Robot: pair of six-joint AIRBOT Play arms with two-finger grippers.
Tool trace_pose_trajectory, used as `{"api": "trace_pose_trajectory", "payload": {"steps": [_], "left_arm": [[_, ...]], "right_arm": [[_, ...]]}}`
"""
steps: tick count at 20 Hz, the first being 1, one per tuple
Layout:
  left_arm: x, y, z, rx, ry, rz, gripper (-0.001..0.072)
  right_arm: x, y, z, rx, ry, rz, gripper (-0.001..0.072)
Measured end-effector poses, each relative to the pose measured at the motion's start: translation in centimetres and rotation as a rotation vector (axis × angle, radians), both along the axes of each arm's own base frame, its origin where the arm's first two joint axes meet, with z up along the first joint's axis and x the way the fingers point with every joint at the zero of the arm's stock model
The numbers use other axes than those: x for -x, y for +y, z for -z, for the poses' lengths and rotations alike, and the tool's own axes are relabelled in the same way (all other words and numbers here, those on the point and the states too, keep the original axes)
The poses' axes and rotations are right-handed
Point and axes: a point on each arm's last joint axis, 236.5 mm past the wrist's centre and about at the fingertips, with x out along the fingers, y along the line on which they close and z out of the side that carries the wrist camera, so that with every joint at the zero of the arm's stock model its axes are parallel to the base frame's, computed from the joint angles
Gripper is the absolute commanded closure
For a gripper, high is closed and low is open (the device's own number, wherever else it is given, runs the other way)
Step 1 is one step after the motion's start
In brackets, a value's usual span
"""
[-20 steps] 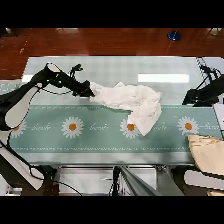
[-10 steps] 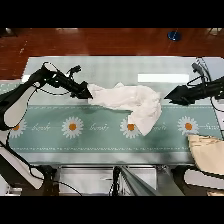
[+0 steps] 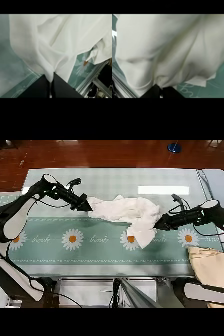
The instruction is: Fold the shirts.
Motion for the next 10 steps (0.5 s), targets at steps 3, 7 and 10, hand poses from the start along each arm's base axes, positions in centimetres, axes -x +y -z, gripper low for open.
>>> {"api": "trace_pose_trajectory", "payload": {"steps": [3,7,10], "left_arm": [[-0.7,0.3,-1.8,0.011,-0.035,0.015,0.0681],[-4.3,2.0,-10.0,0.022,-0.259,0.002,0.0681],[-6.2,4.3,-20.4,0.011,-0.53,-0.036,0.0682]], "right_arm": [[-0.5,1.3,-1.5,-0.037,-0.042,0.003,0.0696],[-3.0,0.2,-8.9,-0.057,-0.242,0.04,0.0696],[-4.9,-2.1,-17.7,-0.011,-0.478,0.106,0.0695]]}}
